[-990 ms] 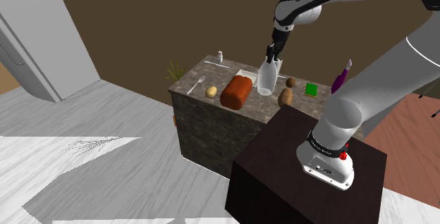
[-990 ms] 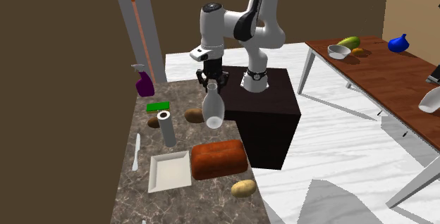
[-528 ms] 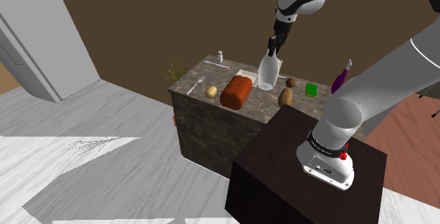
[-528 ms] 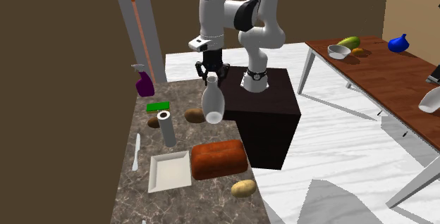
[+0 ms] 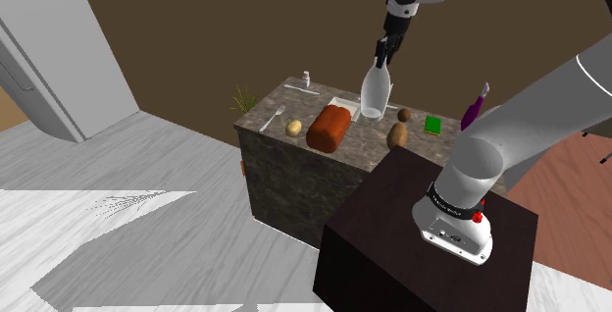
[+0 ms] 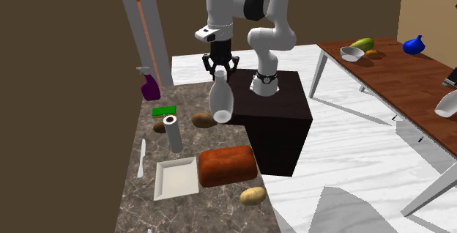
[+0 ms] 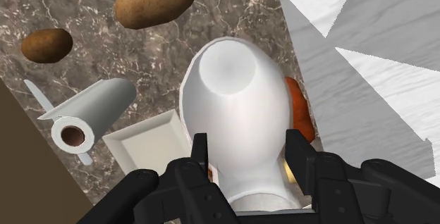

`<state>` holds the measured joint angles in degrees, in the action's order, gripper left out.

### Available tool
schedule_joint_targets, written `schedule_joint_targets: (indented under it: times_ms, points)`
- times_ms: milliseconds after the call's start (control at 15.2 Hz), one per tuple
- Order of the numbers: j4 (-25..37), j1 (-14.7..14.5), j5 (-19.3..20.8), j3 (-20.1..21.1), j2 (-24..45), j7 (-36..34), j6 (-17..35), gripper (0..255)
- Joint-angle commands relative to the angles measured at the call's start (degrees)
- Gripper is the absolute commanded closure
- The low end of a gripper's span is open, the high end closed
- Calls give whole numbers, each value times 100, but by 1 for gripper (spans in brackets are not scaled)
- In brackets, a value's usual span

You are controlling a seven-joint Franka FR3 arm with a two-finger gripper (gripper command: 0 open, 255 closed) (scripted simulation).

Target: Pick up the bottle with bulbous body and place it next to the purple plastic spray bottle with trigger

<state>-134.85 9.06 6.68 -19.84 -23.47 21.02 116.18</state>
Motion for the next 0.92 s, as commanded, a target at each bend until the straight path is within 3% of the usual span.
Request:
schedule_joint_targets:
  times_ms: [0,858]
  points:
    - [146,-1,-4,15,-31,2,-176,255]
    - [1075,-33,-50,118,-117,-15,-1189,255]
